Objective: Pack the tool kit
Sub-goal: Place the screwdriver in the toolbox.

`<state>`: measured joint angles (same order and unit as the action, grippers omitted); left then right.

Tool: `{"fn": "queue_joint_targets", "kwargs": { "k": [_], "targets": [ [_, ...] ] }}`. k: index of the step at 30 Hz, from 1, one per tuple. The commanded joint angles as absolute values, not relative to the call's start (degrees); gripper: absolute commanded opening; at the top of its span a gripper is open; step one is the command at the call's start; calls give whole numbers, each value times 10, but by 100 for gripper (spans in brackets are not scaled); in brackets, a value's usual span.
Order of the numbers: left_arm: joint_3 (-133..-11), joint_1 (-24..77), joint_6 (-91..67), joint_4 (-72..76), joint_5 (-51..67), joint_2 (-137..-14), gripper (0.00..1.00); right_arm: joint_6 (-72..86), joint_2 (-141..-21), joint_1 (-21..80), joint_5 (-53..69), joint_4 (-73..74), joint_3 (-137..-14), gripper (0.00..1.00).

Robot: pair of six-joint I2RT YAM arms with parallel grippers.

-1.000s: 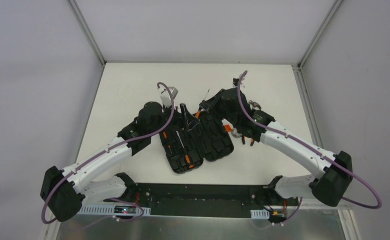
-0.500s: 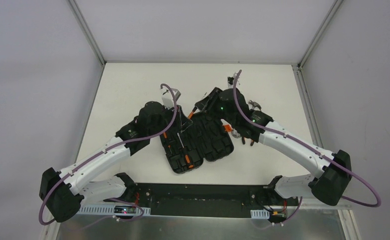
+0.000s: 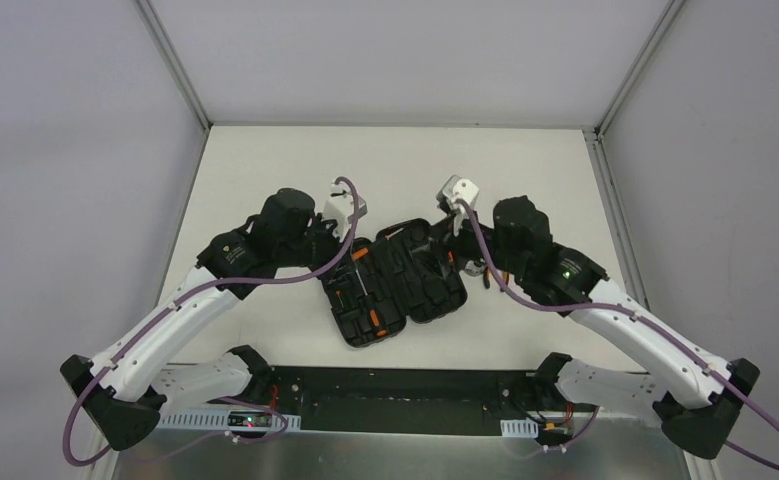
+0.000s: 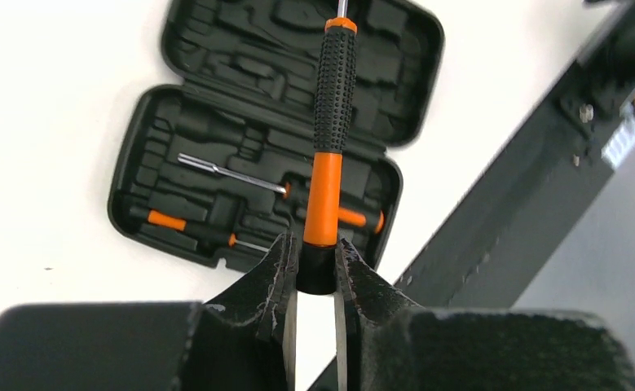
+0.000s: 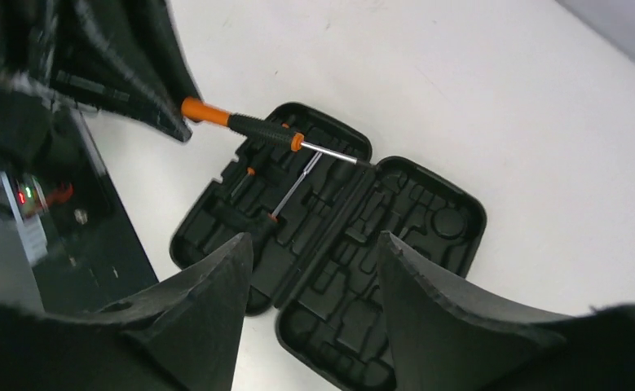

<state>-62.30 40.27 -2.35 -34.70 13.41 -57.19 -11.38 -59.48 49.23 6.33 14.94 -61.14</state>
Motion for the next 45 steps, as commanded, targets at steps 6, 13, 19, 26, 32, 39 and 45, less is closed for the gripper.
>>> {"fn": "queue_joint_targets", "kwargs": {
  "k": [6, 13, 19, 26, 32, 39, 45],
  "targets": [
    [-694, 400, 101, -468, 275, -591, 0, -457, -590, 503, 245, 216, -623, 55],
    [-712, 400, 114, -490, 285, -610, 0, -533, -627, 534, 253, 193, -636, 50],
    [-714, 400, 113, -490, 298, -616, 0, -561, -658, 559, 226, 176, -649, 48],
    [-714, 399, 113, -493, 297, -621, 0, -606, -673, 596, 151, 149, -648, 47],
    [-717, 400, 111, -494, 295, -622, 0, -612, -672, 602, 153, 151, -648, 46],
    [-718, 400, 111, -494, 296, -624, 0, -611, -692, 614, 167, 185, -662, 39],
    [-718, 400, 113, -494, 297, -623, 0, -609, -701, 620, 163, 191, -666, 29]
  ]
}}
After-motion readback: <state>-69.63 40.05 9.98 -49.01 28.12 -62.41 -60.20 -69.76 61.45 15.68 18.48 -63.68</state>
